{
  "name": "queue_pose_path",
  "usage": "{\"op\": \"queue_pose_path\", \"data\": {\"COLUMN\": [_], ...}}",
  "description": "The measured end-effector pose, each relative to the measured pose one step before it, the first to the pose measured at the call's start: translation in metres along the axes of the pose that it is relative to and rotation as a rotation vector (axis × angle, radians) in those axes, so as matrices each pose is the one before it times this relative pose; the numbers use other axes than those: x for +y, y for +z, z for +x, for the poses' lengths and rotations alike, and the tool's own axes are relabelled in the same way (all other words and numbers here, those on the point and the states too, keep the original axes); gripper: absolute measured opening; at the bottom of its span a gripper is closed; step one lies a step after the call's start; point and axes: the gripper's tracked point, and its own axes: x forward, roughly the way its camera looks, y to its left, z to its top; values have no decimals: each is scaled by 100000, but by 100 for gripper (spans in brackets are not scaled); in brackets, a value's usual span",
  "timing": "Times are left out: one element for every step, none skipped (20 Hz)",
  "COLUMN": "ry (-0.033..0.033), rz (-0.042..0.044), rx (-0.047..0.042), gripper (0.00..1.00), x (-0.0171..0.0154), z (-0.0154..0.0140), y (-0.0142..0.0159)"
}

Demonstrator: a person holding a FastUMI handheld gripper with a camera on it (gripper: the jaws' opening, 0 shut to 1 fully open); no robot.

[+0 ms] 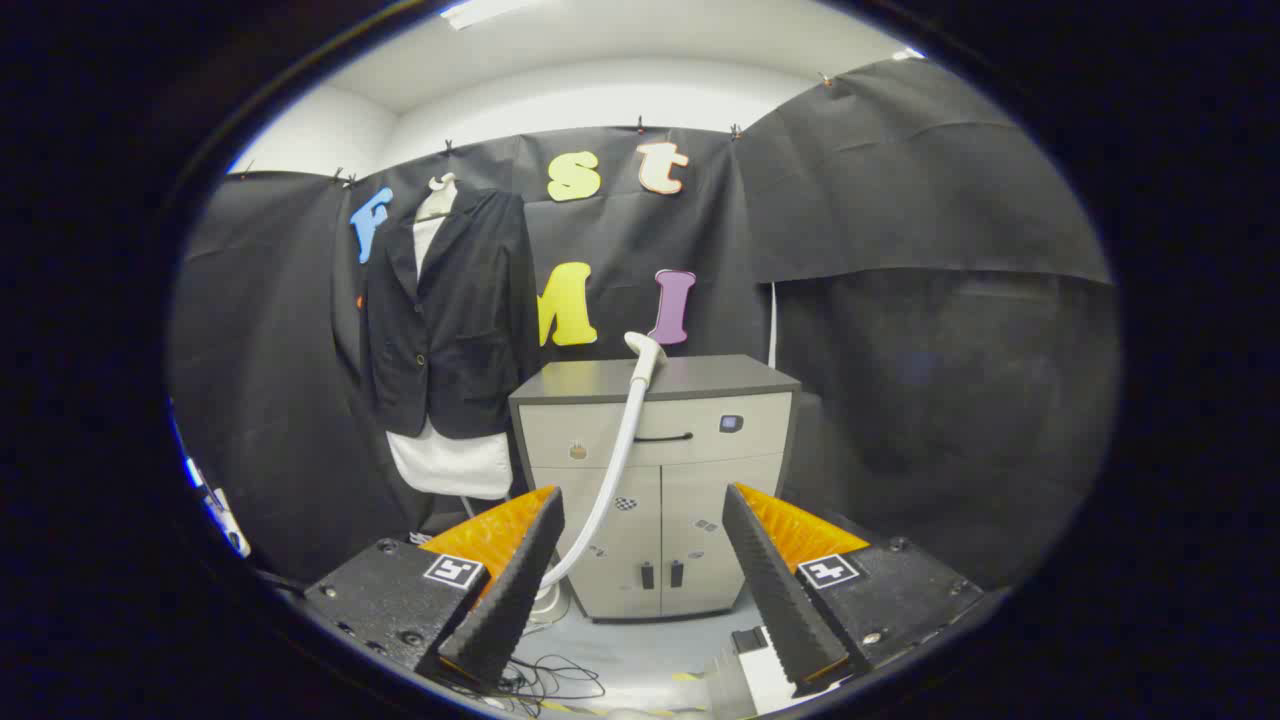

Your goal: Iron the clothes twice with a garment steamer, once on the left side and once on the right side.

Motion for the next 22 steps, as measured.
{"op": "queue_pose_path", "data": {"ry": [-189,-420,-209,345,91,-148,-90,-7,390,-17,-670,-421,300,-176,26,78,-131,29,47,-83,128,179], "rz": [-521,151,488,119,-337,-368,-298,102,133,-196,-193,-159,-172,-13,144,40,-217,7,462,577,263,207], "rx": [-39,-80,-118,331,-153,-387,-217,-60,-208,-345,-393,-405,-17,92,-139,-263,-160,-213,-264,113,276,-197], "gripper": [99,99,99,99,99,99,99,99,99,99,99,99,99,99,99,99,99,99,99,99,99,99], "x": [72,-49,-65,248,67,2,71,70,206,71,-97,-77,122,55,-41,14,-96,-69,-28,-87,-65,-8], "z": [2,63,65,5,86,71,100,-4,38,77,-75,102,58,284,333,391,576,599,723,898,1012,1166], "y": [74,114,59,116,127,285,231,172,188,361,281,403,367,515,589,663,592,668,712,632,631,794]}}
